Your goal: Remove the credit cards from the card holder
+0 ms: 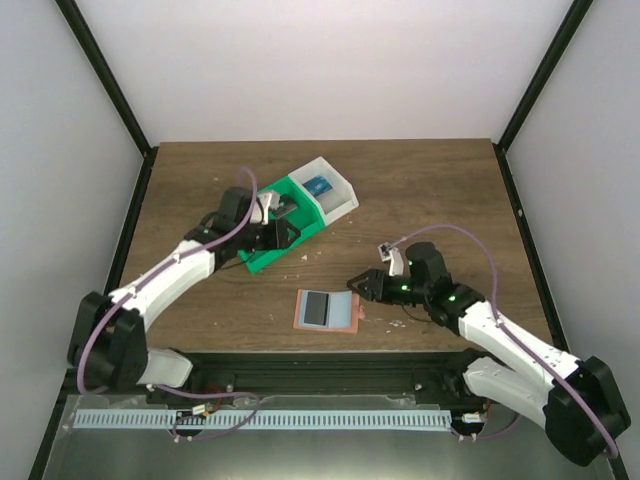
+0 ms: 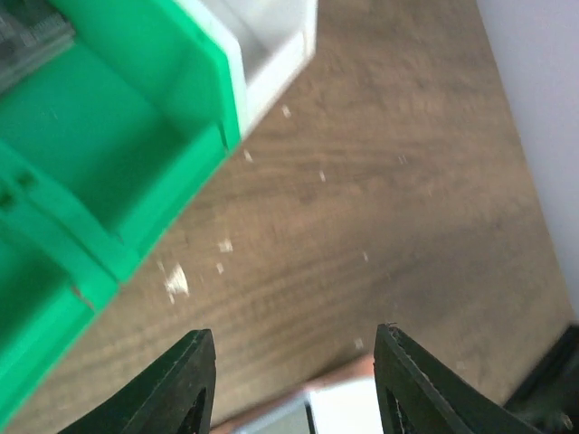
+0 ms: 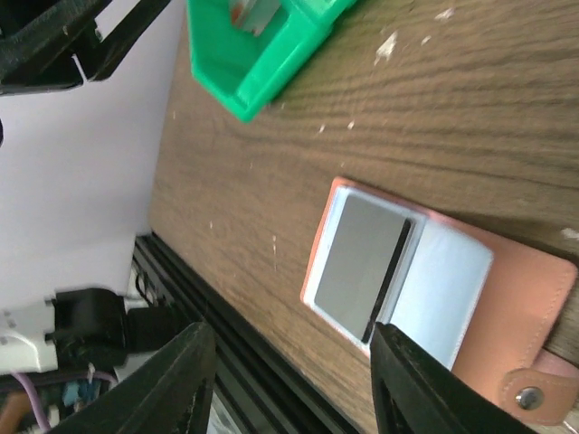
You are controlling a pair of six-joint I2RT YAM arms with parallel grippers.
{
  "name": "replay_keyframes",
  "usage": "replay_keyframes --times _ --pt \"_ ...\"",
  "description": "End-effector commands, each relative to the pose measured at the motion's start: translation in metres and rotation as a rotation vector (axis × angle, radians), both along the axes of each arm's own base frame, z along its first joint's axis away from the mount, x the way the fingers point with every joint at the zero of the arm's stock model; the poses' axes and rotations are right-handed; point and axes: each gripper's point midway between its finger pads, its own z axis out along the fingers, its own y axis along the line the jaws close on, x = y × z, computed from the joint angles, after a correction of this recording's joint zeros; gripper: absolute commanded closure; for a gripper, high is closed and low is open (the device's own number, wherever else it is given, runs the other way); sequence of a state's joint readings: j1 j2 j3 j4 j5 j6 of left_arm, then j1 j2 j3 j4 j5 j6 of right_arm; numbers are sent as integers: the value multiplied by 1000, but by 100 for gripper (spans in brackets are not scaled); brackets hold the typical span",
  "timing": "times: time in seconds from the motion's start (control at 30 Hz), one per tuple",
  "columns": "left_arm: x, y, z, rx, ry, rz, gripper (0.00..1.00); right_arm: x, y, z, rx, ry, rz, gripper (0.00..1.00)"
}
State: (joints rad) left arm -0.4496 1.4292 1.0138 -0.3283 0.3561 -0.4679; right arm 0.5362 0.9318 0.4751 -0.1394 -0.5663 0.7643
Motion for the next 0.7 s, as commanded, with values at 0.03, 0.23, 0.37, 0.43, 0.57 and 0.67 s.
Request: replay_keyframes --times 0.03,0.23,0.37,0.43,0.57,0.67 --pt "-50 -17 1 -150 11 -118 54 -9 23 -8 -11 28 23 58" --pt "-89 -26 -29 -193 65 -163 70 -19 49 -21 -15 39 103 62" --pt "-108 -35 -52 -153 93 -197 74 -19 59 -32 -23 41 110 62" --pt "-118 -39 -64 -160 122 -211 79 -17 64 -39 -27 55 114 62" --pt "-130 -42 -85 -181 155 -216 93 -15 68 -57 -49 93 106 64" --pt "-133 -38 -103 -146 172 -215 99 -12 68 -68 -68 100 100 65"
